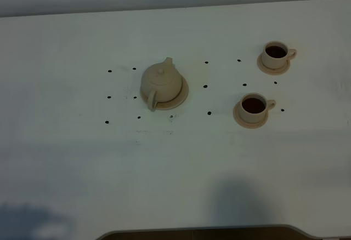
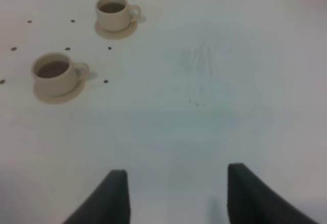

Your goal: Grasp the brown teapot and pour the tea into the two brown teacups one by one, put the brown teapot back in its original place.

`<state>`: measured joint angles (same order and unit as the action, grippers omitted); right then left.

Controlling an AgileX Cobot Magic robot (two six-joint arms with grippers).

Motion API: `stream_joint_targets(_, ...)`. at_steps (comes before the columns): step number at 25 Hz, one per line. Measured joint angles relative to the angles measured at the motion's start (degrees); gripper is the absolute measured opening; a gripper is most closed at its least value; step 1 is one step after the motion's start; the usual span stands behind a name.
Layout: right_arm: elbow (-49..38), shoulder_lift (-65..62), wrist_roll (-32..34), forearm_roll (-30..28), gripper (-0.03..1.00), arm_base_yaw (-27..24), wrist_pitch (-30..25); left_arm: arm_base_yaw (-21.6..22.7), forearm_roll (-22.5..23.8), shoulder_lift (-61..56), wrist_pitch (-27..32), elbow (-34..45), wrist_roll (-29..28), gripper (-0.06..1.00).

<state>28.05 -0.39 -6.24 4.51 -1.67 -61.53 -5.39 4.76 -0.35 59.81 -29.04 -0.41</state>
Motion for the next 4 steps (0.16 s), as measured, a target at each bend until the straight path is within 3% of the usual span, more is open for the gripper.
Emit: stream_joint_targets(4, 0.0, 0.0, 0.0, 0.0, 0.41, 0.0, 0.0, 0.0, 0.0, 0.0, 0.0, 0.0, 0.0, 0.38)
